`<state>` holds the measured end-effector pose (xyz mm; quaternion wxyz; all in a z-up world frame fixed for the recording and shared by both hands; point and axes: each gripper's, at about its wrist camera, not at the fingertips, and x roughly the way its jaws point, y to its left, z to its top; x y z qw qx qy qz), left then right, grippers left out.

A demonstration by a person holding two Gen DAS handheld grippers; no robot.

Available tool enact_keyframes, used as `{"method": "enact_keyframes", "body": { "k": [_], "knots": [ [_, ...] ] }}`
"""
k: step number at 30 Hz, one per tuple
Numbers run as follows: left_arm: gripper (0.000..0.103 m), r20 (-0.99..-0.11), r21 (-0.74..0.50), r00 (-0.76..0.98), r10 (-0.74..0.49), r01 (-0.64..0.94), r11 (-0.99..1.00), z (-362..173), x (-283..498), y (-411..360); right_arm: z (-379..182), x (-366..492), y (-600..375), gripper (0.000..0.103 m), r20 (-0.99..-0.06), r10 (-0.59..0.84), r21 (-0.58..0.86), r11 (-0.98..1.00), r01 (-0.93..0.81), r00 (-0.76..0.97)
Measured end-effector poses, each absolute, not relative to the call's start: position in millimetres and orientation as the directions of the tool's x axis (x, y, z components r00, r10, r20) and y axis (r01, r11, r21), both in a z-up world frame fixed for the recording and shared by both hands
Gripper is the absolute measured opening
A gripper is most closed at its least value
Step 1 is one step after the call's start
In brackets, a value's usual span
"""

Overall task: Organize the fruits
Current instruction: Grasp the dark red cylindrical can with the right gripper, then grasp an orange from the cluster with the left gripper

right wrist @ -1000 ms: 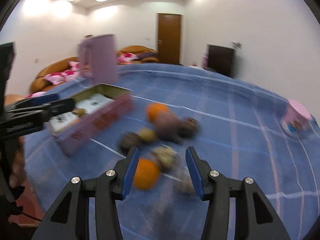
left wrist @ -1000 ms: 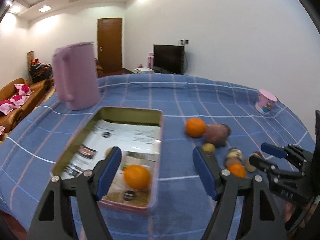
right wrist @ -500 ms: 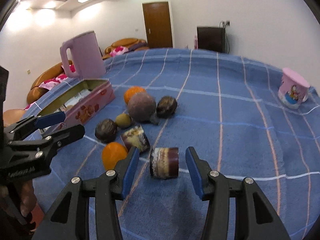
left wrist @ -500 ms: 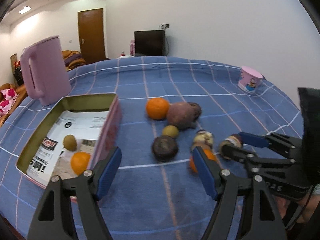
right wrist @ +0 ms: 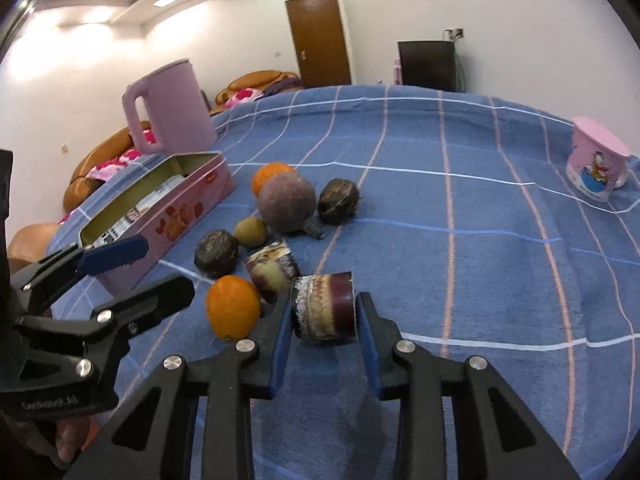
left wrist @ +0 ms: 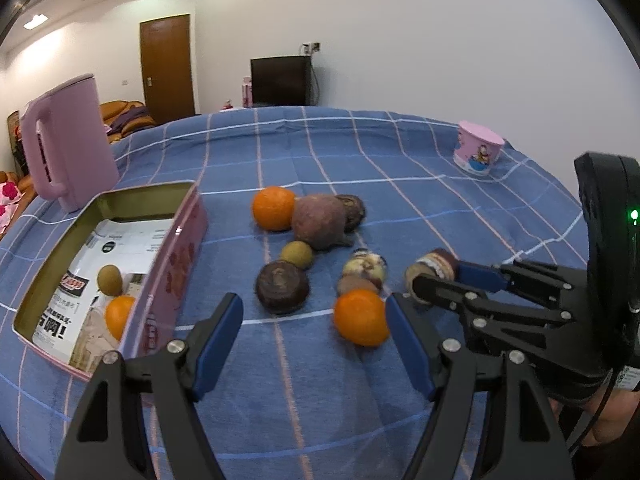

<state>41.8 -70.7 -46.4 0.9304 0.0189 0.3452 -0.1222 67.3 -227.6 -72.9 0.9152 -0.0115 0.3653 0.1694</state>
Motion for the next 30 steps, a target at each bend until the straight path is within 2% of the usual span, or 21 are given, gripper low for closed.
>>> {"method": "enact_keyframes", "body": {
  "k": [5,7,12,19,25,30],
  "knots": [
    [0.070,-0.667,-0.063,0.704,-0.242,0.270,0.961,-52,46,-83,-72,64,-231,0.033,-0.664,0.265,0.070,0.953,-0.295,0.699],
    [0.062,-0.680,-0.075,0.688,-0.254,0.279,0.957,-55,49,-87,-72,64,-231,0.033,-0.662,0.265,0.069,0.953,-0.295,0.701],
    [0.059,-0.706,-0.110,0.653,-0.275,0.283,0.953,-63,58,-90,-71,64,-235,0.033,-0.652,0.280,0.094,0.952,-0.292,0.704],
    [0.040,-0.730,-0.155,0.607,-0.314,0.301,0.941,-70,66,-92,-71,62,-234,0.033,-0.646,0.275,0.088,0.954,-0.288,0.712],
    [0.037,-0.719,-0.184,0.610,-0.333,0.295,0.938,-70,66,-87,-71,60,-232,0.033,-0.643,0.275,0.075,0.952,-0.298,0.715],
    [0.037,-0.687,-0.151,0.658,-0.307,0.284,0.947,-66,59,-87,-69,54,-230,0.033,-0.618,0.277,0.059,0.949,-0.308,0.736]
  ]
}}
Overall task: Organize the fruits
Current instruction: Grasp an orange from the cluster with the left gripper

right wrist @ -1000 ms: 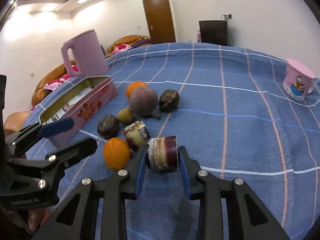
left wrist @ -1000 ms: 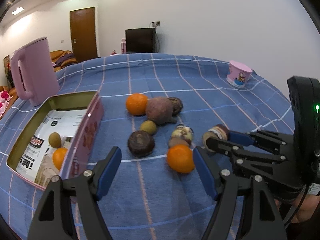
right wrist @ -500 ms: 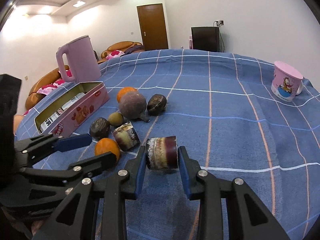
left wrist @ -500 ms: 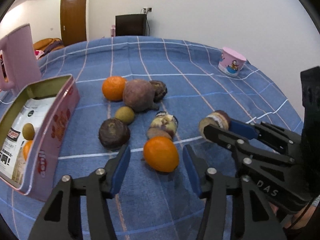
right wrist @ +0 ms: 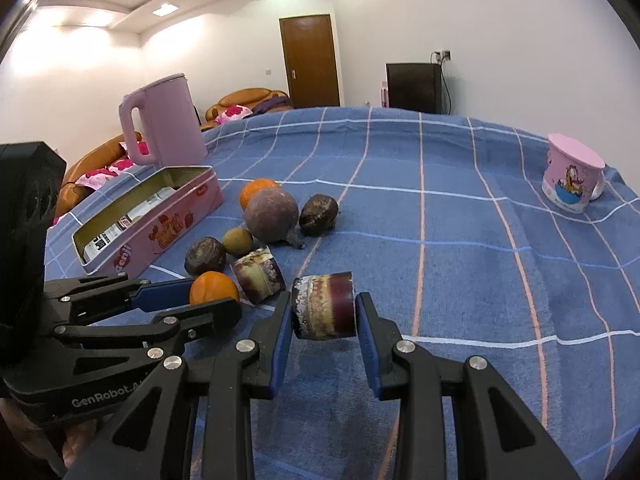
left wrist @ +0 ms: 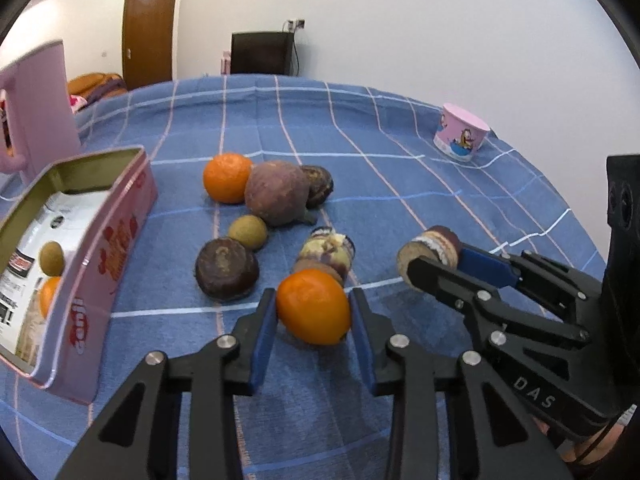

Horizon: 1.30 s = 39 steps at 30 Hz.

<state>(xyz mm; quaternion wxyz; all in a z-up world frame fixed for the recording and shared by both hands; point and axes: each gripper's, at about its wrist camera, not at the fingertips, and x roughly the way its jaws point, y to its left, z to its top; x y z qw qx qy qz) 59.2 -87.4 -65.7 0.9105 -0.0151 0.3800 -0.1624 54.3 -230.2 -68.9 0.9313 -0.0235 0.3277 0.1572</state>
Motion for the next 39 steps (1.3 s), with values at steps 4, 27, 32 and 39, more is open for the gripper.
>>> {"method": "enact_keyframes", "body": {
  "k": [4,27,32,39],
  "knots": [
    [0.037,-0.661,-0.116,0.695,-0.283,0.278,0.953,-62,54,-89,-67,50,-229,0.033,-0.596,0.284,0.048,0.946,-0.320,0.751],
    [0.037,-0.571,-0.061,0.785,-0.240,0.252,0.966,-53,36,-85,-58,28,-225,0.033,-0.491,0.314,0.012,0.935,-0.354,0.813],
    [0.037,-0.557,-0.057,0.796,-0.237,0.249,0.967,-51,34,-83,-56,25,-226,0.033,-0.475,0.317,0.007,0.934,-0.357,0.821],
    [0.037,-0.532,-0.042,0.815,-0.231,0.247,0.968,-49,30,-84,-54,20,-226,0.033,-0.445,0.329,0.003,0.931,-0.366,0.833]
  ]
}}
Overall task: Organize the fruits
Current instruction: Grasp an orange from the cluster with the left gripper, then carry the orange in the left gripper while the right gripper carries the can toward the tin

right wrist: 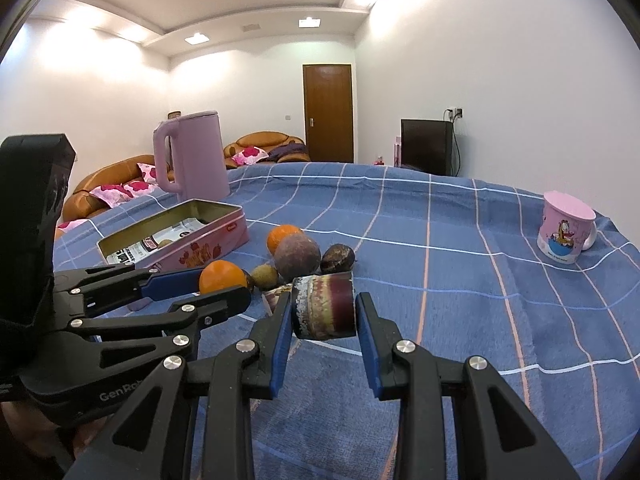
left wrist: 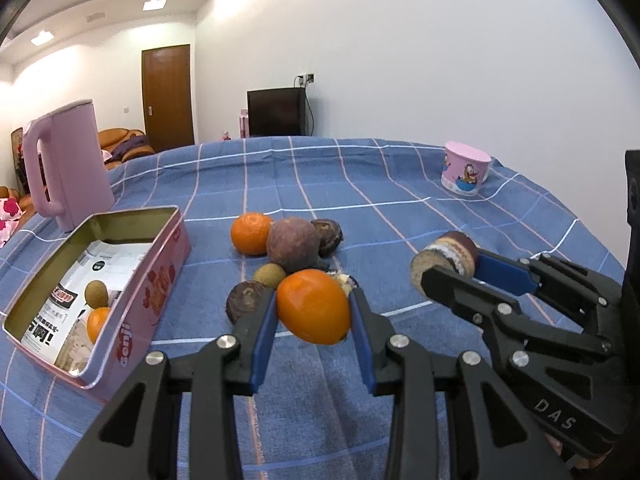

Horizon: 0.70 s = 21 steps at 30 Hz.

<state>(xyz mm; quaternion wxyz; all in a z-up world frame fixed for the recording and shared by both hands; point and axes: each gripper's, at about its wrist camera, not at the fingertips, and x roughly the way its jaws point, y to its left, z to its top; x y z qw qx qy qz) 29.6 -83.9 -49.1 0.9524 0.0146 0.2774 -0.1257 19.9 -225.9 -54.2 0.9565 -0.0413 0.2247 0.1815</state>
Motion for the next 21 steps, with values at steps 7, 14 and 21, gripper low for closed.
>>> {"method": "enact_keyframes", "body": {
  "k": [7,14,21],
  "knots": [
    [0.037,-0.513,-0.039,0.826,-0.231,0.247,0.968,-47,26,-83,-52,16,-226,0.033,-0.426,0.335,0.005,0.930,-0.368,0.841],
    [0.037,-0.496,-0.031,0.838,-0.226,0.243,0.969,-46,24,-83,-51,13,-228,0.033,-0.410,0.341,0.006,0.928,-0.372,0.846],
    [0.037,-0.479,-0.025,0.849,-0.223,0.241,0.970,-44,22,-83,-50,8,-230,0.033,-0.384,0.354,0.008,0.925,-0.380,0.853]
  ]
}}
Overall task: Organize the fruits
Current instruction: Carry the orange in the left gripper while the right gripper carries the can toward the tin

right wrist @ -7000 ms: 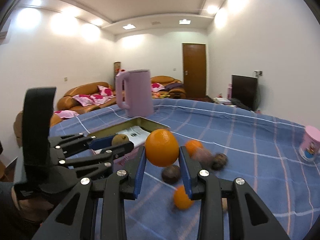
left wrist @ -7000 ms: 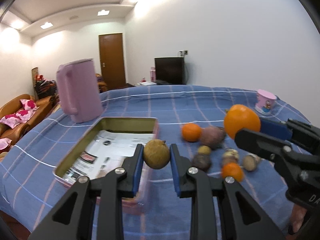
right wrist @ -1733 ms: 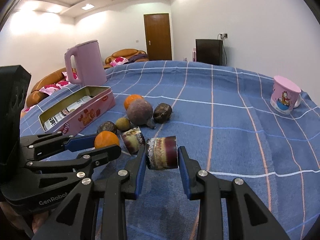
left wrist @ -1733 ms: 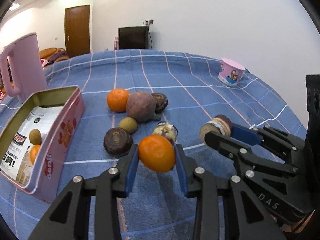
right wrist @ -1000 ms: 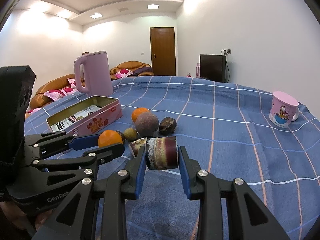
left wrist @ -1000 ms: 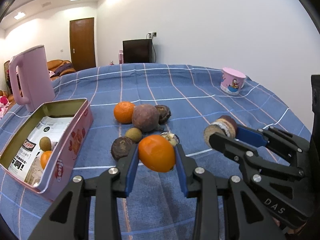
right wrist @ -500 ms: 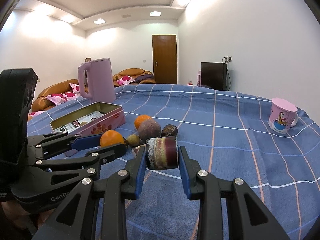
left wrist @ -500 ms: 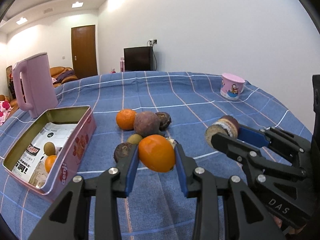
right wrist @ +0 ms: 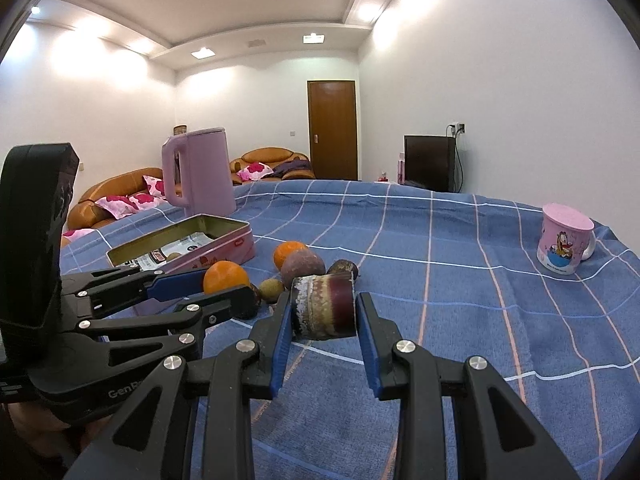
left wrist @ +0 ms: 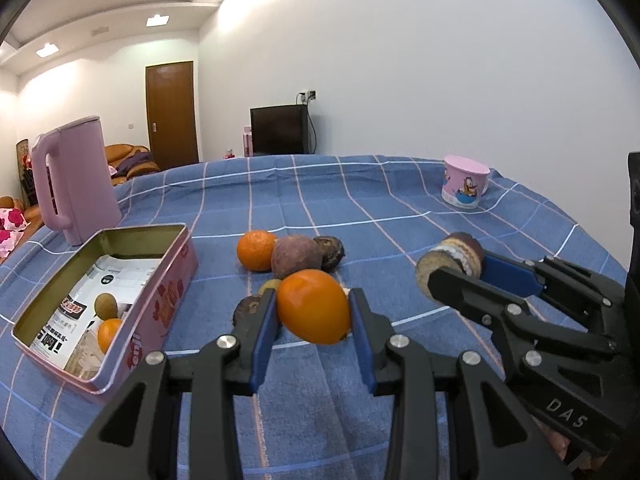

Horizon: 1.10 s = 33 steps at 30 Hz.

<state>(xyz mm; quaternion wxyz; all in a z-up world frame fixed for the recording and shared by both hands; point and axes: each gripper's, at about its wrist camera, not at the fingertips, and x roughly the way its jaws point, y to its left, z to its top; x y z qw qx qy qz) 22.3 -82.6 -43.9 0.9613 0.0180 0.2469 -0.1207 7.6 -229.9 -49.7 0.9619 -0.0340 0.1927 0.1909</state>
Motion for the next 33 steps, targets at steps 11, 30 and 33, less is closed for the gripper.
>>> {"method": "enact_keyframes", "body": {
  "k": [11,30,33],
  "knots": [
    [0.037,-0.434,0.002,0.878,-0.203,0.226,0.974,-40,16,-83,-48,2,-231,0.033,-0.357,0.365,0.000,0.921,-0.391,0.860],
    [0.037,-0.367,0.044,0.915,-0.169,0.198,0.979,-30,8,-81,-45,-10,-234,0.033,-0.295,0.398,-0.003,0.909,-0.417,0.869],
    [0.037,-0.360,0.051,0.918,-0.163,0.194,0.980,-30,7,-82,-45,-11,-235,0.033,-0.290,0.402,-0.003,0.907,-0.421,0.868]
  ]
}}
